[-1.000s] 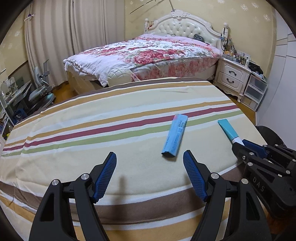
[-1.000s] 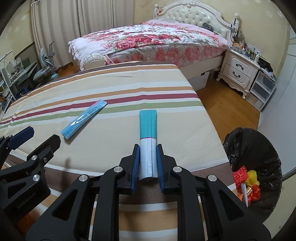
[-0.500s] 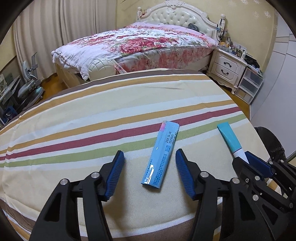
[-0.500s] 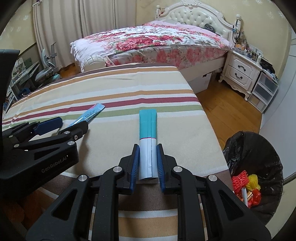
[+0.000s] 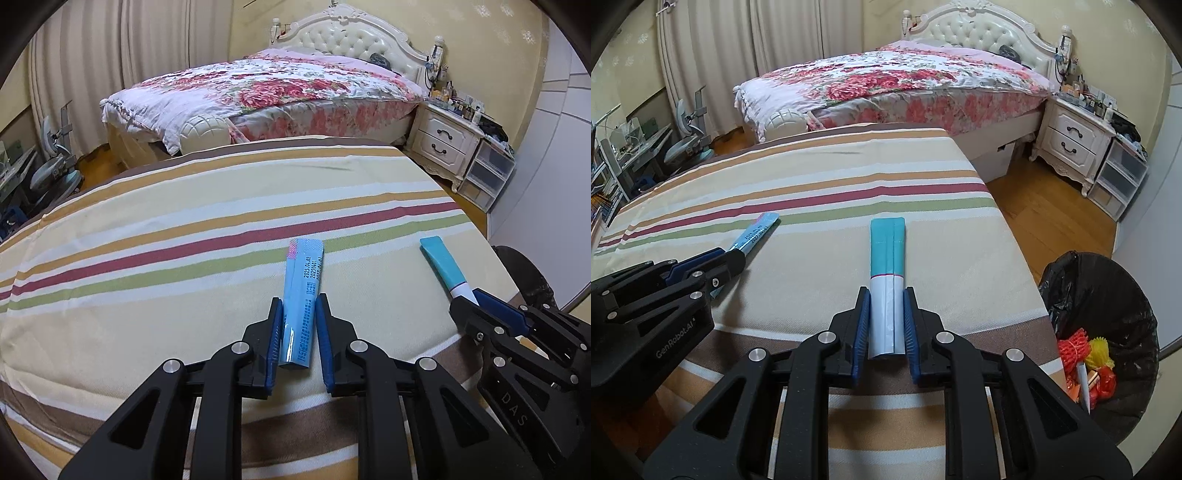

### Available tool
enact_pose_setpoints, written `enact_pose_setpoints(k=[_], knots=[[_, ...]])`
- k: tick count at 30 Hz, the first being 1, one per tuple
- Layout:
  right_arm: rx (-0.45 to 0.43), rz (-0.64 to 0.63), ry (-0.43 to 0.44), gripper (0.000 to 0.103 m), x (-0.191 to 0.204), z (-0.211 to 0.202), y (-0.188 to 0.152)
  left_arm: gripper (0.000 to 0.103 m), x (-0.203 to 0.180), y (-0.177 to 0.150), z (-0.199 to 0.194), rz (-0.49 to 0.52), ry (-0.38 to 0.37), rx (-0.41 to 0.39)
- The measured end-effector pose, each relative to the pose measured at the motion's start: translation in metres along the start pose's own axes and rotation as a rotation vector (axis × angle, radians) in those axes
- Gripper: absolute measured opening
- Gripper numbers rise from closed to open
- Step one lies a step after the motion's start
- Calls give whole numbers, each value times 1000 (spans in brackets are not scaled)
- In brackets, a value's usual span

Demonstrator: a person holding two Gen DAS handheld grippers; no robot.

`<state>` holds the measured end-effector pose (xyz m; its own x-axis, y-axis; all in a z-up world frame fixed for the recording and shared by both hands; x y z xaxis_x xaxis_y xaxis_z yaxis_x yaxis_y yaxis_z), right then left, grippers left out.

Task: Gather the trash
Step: 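Grasp the blue tube with the left gripper while the right holds the marker, then carry the blue tube and teal-capped marker over the bin with both grippers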

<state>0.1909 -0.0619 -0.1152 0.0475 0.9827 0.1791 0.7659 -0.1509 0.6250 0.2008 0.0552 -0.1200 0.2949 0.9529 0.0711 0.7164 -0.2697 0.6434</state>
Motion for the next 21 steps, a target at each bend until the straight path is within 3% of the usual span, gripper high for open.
enact_pose_setpoints(k=[12, 21], knots=[[-39, -16, 27, 18, 5, -38, -15, 19, -3, -15, -37, -22, 25, -54], [-74, 7, 29, 18, -13, -68, -25, 19, -29, -17, -63, 3, 26, -105]])
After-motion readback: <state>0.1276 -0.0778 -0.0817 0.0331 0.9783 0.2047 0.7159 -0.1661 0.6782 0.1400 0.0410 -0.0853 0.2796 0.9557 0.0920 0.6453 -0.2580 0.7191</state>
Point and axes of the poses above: each gripper's, at about its wrist camera, not at the fingertips, and z roughly the way its jaws point, x to its left, y to its top, the point moved 8 cm from there along z, roughly the way its jaws point, and after that the axes turned 13 degrees about z, right-handed, at the moved point
